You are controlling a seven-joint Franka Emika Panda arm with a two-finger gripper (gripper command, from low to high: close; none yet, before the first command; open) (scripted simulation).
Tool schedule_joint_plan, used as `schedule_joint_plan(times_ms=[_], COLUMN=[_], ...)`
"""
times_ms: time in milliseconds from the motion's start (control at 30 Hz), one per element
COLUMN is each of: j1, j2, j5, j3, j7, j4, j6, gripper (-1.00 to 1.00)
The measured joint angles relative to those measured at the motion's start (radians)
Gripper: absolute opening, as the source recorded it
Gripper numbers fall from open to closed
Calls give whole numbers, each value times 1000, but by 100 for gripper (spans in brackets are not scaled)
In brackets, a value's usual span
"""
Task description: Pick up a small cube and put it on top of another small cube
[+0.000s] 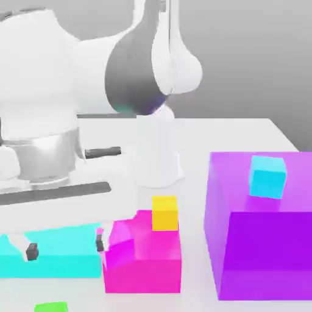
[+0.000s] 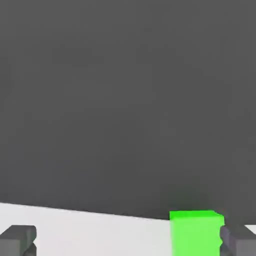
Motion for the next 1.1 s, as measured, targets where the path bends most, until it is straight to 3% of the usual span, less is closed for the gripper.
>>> schedule_joint_plan(times_ms=[200,300,333,567,867,1100], j1=[-34,-65,-75,-76,38,175], j2=[185,294,324,328,101,-132], j5=[-40,-8,4,7,-66,-231], j3=[-19,15,27,28,-28,-26], j7=[-46,-77,-86,-89,68,305], j4=[22,45,52,53,-49,-192], j6=[66,142,164,166,28,-8], gripper=[0,0,-100,-100,-100,-100])
